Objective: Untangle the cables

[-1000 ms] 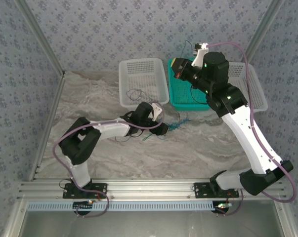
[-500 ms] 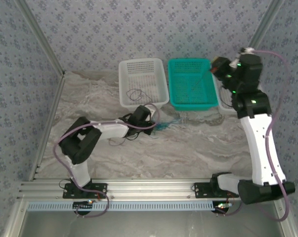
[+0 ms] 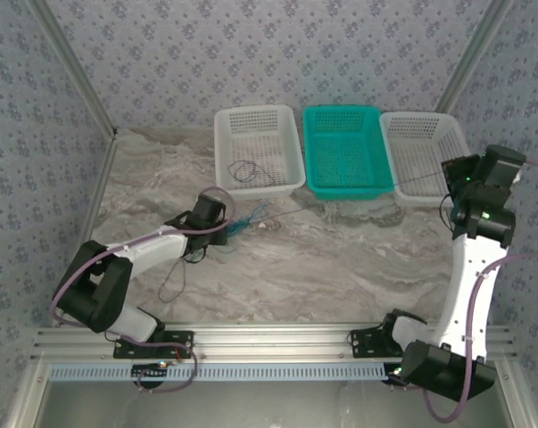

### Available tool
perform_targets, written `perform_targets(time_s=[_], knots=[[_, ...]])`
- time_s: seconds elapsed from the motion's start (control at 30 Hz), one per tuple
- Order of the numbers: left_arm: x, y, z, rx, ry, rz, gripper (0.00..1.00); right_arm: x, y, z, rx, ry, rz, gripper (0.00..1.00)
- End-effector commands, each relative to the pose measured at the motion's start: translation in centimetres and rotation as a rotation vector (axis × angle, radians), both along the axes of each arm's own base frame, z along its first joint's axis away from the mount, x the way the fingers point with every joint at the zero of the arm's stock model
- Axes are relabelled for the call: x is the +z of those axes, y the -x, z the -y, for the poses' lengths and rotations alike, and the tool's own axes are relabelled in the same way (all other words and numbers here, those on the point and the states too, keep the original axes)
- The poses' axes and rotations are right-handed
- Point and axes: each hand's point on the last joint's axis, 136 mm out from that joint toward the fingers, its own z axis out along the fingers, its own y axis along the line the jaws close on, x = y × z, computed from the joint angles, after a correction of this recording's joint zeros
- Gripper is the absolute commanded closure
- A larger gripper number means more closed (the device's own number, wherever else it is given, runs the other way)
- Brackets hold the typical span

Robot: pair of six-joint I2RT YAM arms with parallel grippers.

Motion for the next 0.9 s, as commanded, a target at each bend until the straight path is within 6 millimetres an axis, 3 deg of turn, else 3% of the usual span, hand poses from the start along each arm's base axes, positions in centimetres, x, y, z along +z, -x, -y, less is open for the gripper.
perform_targets(time_s=[0.0,0.1,0.17,0.23,0.3,0.4,0.47,0.5,0.6,0.7,0.87], knots=[[1.8,0.2,0.6,-0.023,0.055,0.039,1.00,-0.6,-1.8,-5.4,0.199,0.126,0.015,1.00],[4.6,0.1,2.5,-0.113,0.101,0.129,1.00,-8.9,-1.3,-10.9,0.355,0.231,-0.179,1.00],[5.5,0.1,2.8,-0.137,0.088,0.157,1.00,-13.6,0.1,-13.1,0.411,0.275,-0.278,0.95],[5.9,0.1,2.7,-0.145,0.067,0.163,1.00,-17.1,1.3,-14.9,0.481,0.310,-0.325,0.80],[5.9,0.1,2.4,-0.151,0.034,0.158,1.00,-19.1,2.6,-15.8,0.532,0.366,-0.371,0.48],[6.2,0.1,1.9,-0.147,-0.013,0.168,1.00,-18.2,3.8,-16.3,0.600,0.521,-0.385,0.22],[6.4,0.2,1.7,-0.146,-0.037,0.178,1.00,-16.1,4.1,-18.4,0.715,0.654,-0.298,0.12],[6.8,0.2,1.7,-0.150,-0.043,0.190,1.00,-15.1,4.2,-19.8,0.771,0.720,-0.234,0.00],[7.6,0.4,2.0,-0.172,-0.052,0.209,1.00,-13.1,4.6,-25.7,1.006,0.842,-0.004,0.00],[8.8,0.6,2.1,-0.184,-0.054,0.233,1.00,-13.0,5.7,-31.9,1.277,0.919,0.249,0.00],[10.1,1.0,1.7,-0.184,-0.045,0.262,1.00,-16.0,4.1,-37.1,1.379,1.227,0.503,0.01]])
